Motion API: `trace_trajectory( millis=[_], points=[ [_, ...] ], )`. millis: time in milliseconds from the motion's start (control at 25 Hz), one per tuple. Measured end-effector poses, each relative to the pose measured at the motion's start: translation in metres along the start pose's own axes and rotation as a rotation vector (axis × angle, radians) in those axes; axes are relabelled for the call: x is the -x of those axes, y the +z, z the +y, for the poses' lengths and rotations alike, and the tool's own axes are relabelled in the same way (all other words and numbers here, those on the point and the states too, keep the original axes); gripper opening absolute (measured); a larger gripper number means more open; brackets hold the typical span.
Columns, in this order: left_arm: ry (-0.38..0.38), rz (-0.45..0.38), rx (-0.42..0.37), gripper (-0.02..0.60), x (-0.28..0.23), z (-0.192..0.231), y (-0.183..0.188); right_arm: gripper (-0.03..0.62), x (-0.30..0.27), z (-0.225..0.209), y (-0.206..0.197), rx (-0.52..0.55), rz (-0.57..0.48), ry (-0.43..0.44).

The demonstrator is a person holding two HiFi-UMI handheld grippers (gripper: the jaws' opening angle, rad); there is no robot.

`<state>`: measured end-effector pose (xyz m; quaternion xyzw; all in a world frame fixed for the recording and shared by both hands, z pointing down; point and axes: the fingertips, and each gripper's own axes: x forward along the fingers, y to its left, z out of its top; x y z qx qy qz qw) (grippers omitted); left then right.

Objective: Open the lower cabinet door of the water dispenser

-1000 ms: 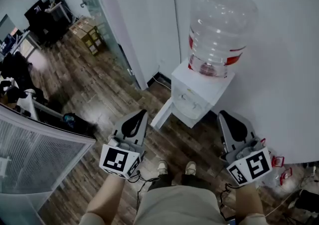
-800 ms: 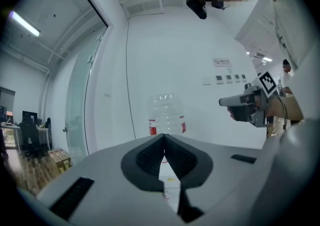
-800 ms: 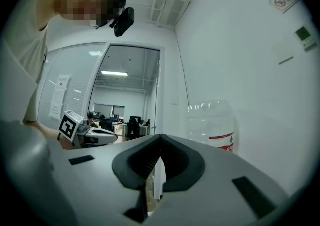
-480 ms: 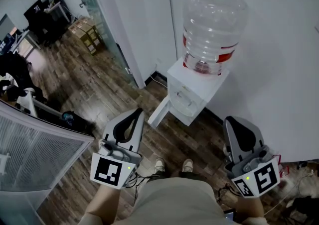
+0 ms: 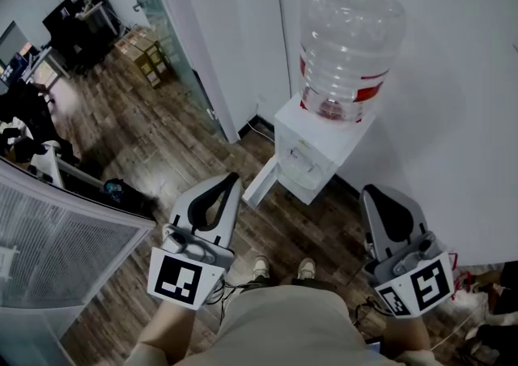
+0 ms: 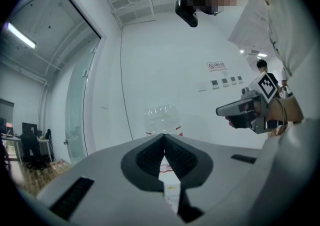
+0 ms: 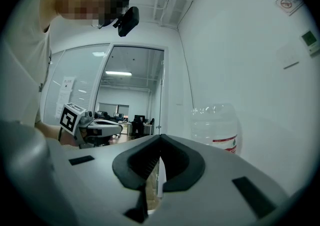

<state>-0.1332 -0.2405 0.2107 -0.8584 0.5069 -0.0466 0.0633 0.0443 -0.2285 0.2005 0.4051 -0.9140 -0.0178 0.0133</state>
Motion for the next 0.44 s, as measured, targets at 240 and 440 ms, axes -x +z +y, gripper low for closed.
trace_trajectory(
  millis=[240, 440],
  points=[
    [-0.004, 0.004, 0.008, 0.006, -0.001, 0.002, 0.0, 0.006, -0.004, 0.004, 0.007, 0.004, -0.015, 0.018],
    [0.003, 0.006, 0.009, 0.006, -0.001, 0.007, 0.0, 0.006, -0.01, 0.006, 0.011, 0.019, -0.019, 0.027]
  ],
)
